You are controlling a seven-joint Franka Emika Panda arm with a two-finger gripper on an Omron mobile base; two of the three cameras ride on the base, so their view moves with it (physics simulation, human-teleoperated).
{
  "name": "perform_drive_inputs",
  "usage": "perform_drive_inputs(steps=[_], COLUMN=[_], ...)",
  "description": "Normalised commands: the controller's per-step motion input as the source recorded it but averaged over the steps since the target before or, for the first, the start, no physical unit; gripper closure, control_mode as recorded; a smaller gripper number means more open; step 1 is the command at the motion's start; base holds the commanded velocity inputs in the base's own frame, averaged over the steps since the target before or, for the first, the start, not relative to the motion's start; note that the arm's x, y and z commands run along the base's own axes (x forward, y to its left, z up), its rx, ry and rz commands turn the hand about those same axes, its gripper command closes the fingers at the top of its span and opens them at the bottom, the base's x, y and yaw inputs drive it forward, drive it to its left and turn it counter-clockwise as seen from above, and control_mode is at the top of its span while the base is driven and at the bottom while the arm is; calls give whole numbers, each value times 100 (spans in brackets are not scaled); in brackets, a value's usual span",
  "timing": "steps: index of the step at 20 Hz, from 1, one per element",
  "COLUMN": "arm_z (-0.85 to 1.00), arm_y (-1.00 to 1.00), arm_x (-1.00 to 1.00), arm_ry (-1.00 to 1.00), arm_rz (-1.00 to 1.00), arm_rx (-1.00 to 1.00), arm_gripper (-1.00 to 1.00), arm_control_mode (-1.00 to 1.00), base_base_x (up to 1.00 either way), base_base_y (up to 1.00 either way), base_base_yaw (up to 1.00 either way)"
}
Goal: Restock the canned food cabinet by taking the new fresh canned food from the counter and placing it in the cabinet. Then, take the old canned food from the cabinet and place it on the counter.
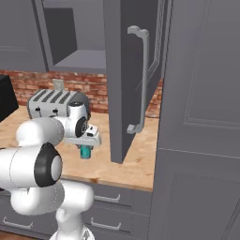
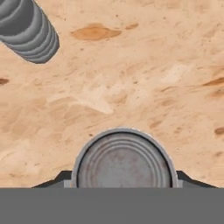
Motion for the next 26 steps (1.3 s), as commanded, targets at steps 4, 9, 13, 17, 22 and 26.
perform_drive_inputs(steps=[4,9,13,17,22,26], arm_z=[91,100,100,100,100,100], arm_y=[-1,-9,-12,-15,-6,0], arm_x=[-71,-74,-60,-58,-47,-27], arm_ry=[-49,-54,-50,-47,-41,-21], arm_rz=[0,0,0,0,0,0], arm_rx=[0,1,4,2,1,0], arm_gripper=[100,100,100,100,100,100], arm_control_mode=[-100,-100,-100,-100,-100,-100], base_base_x=[0,0,0,0,0,0], base_base_y=[0,0,0,0,0,0], base_base_yaw=[0,0,0,0,0,0])
